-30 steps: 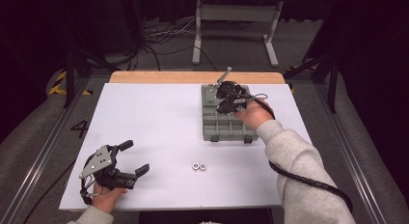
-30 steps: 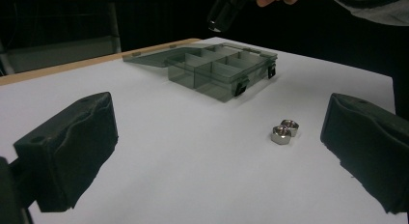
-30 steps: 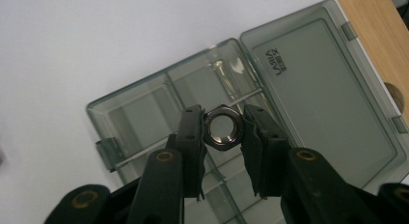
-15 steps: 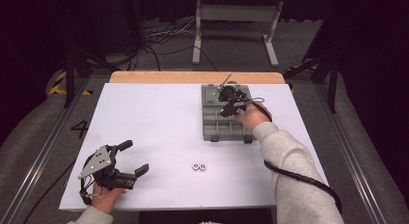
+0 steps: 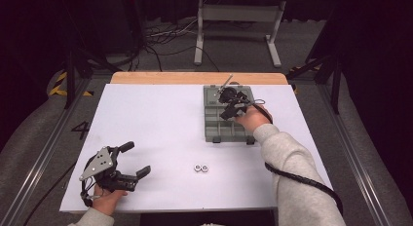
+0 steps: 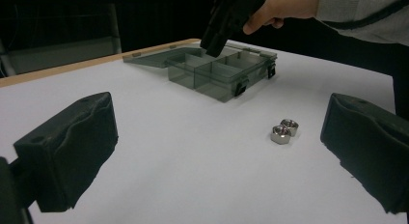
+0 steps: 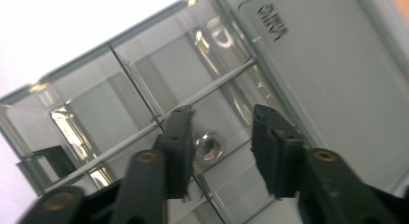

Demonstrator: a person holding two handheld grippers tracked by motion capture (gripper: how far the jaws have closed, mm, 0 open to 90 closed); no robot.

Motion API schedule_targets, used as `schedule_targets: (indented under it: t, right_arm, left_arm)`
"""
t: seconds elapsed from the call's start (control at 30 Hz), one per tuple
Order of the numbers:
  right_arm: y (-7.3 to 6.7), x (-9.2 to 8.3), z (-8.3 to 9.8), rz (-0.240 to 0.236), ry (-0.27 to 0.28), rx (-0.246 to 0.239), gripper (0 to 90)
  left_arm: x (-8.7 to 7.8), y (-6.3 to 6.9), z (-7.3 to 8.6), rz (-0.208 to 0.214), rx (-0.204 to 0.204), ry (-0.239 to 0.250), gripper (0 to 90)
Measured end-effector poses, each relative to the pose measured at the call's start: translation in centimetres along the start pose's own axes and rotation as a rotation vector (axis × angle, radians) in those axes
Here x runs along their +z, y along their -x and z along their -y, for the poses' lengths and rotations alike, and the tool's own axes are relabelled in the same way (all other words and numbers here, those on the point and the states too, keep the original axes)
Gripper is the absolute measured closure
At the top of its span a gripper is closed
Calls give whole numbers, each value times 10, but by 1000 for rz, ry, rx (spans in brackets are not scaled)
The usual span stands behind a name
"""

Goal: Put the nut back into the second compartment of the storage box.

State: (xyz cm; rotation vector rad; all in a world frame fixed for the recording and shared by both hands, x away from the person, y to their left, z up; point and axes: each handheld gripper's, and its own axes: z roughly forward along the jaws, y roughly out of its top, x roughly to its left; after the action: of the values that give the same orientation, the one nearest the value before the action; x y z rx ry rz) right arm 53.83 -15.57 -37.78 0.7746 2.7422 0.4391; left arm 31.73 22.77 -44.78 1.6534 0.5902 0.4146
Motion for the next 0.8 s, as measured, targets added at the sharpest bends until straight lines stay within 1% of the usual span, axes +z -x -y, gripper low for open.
schedule_targets:
  t: [0.03, 0.07, 0.13, 0.17, 0.2, 0.23, 0.27, 0.3, 0.37, 0.4, 0.43, 0.47, 0.53, 0.57, 0.6, 0.63, 0.67, 0.7, 0.73, 0.8]
  right_arm:
    - [0, 0, 0, 0, 0, 0, 583]
    - [-1, -4, -1, 1, 9, -4, 568]
    - [-5, -12, -2, 12, 26, -10, 497]
    - [-10, -21, -3, 18, 49, -14, 440]
    - [-10, -21, -3, 18, 49, -14, 440]
    - [-16, -30, -4, 10, 74, -32, 375]
    - [-20, -35, -5, 6, 83, -40, 334]
    - [-25, -40, -5, -2, 90, -48, 307]
    - [-35, -48, -5, -14, 109, -81, 273]
    - [-35, -48, -5, -14, 109, -81, 273]
    - [-47, -55, -6, -26, 126, -111, 248]
    - [-47, -55, -6, -26, 126, -111, 248]
    - [-59, -62, -5, -32, 139, -147, 236]
    - [-66, -66, -5, -40, 145, -156, 233]
    - [-75, -70, -4, -52, 149, -178, 229]
    - [-75, -70, -4, -52, 149, -178, 229]
    - [-79, -71, -4, -57, 152, -189, 228]
    - [-83, -72, -4, -60, 158, -197, 227]
    - [-87, -73, -3, -63, 159, -204, 227]
    - [-94, -72, -2, -80, 161, -218, 226]
  left_arm:
    - [0, 0, 0, 0, 0, 0, 4]
    - [0, 0, 0, 0, 3, 0, 4]
    - [0, -1, 0, 1, 6, -1, 4]
    - [0, 0, 0, 2, 0, 1, 4]
    - [0, 0, 0, 2, 0, 1, 3]
    - [0, -1, 0, 5, 5, -5, 4]
    - [0, -1, 0, 5, 5, -5, 3]
    - [1, 0, 0, 4, 4, -1, 3]
    - [1, 0, 0, 4, 5, -3, 3]
    - [1, 0, 0, 3, 3, -3, 3]
    - [1, -1, 0, 4, 4, -4, 3]
    - [1, -1, 0, 3, 7, -3, 3]
    - [1, -2, 0, 1, -2, -2, 3]
    - [1, -1, 0, 2, -6, -3, 3]
    - [1, -2, 1, 4, -5, -6, 3]
    - [1, -1, 1, 4, -5, -9, 3]
    - [0, -1, 1, 2, 2, -9, 3]
    - [0, -1, 1, 2, -4, -8, 3]
    - [-1, -1, 1, -2, 0, -3, 3]
    - [-1, -2, 0, -4, -7, 5, 3]
